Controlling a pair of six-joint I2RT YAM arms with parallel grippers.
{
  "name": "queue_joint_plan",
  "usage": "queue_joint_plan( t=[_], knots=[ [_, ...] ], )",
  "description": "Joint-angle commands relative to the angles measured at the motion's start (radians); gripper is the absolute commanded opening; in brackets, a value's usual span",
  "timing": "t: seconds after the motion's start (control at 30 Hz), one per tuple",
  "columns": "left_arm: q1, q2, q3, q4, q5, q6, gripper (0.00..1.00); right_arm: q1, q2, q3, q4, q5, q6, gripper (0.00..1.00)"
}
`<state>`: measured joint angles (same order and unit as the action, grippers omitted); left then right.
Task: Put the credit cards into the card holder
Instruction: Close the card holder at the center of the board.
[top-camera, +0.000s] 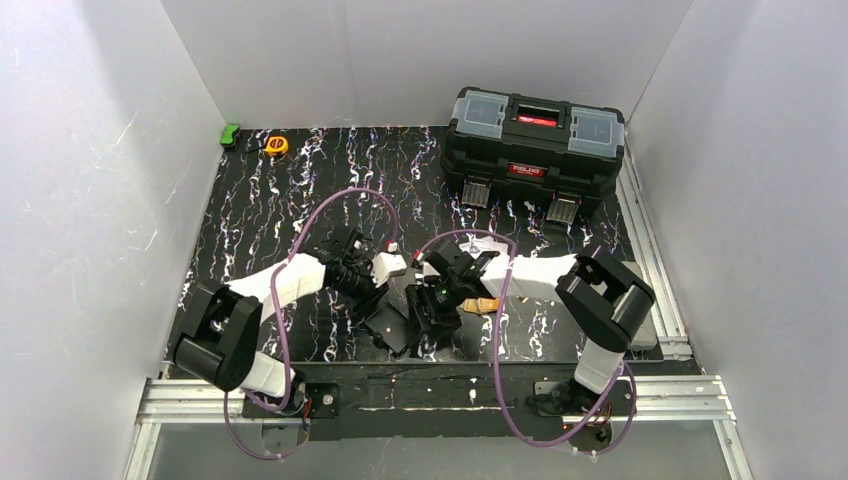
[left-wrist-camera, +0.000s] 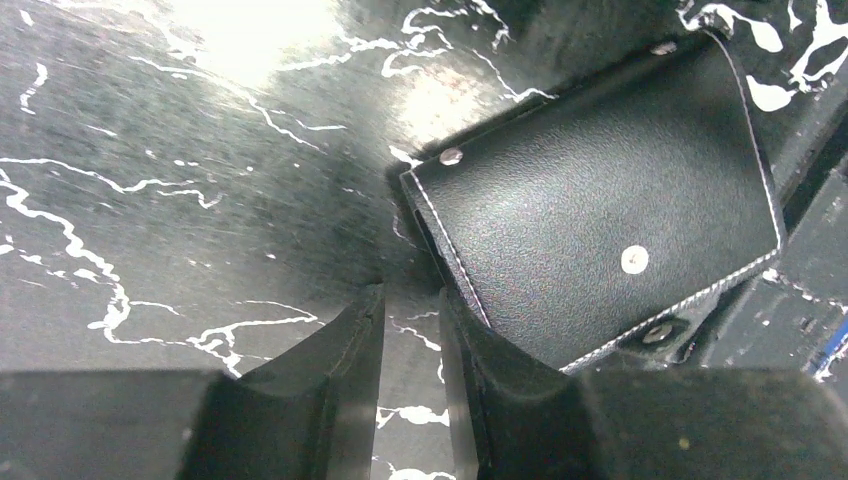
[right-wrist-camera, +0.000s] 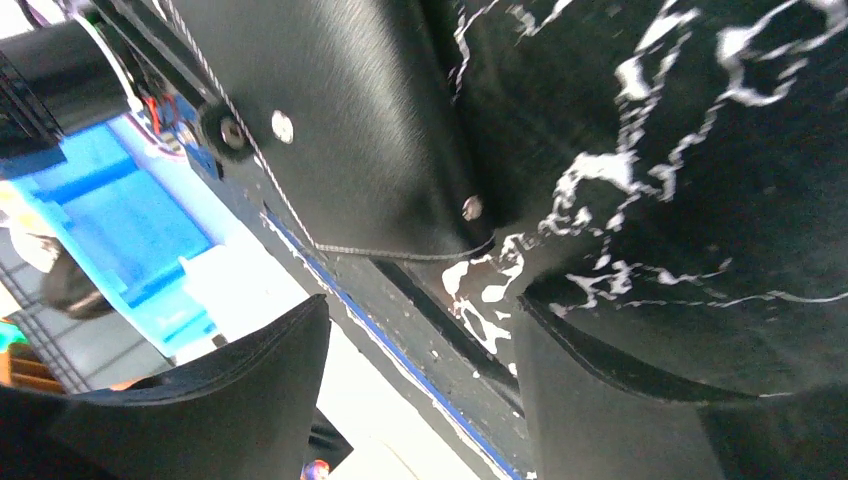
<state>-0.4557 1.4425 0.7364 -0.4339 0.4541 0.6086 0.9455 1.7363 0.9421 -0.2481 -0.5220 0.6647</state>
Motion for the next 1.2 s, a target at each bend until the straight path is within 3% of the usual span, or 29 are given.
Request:
queue_joint_plan(
  t=[0.0, 0.7, 0.93, 1.17],
  knots=[
    [-0.001, -0.050, -0.052, -0.050, 0.048, 0.025, 0.26, -0.051, 0.025, 0.016, 0.049, -0.059, 0.038, 0.72],
    [-0.026, -0.072, -0.023, -0.234, 0.194, 0.146, 0.26, -0.093, 0.122, 0.291, -0.156, 0.031, -0.074, 0.62],
    [-0.027, -0.088, 0.003, -0.292, 0.166, 0.169, 0.27, -0.093, 0.036, 0.237, -0.195, 0.099, -0.088, 0.63],
    [-0.008, -0.125, 0.024, -0.276, 0.088, 0.142, 0.27, -0.006, -0.151, 0.027, -0.113, 0.152, -0.069, 0.59]
  ],
)
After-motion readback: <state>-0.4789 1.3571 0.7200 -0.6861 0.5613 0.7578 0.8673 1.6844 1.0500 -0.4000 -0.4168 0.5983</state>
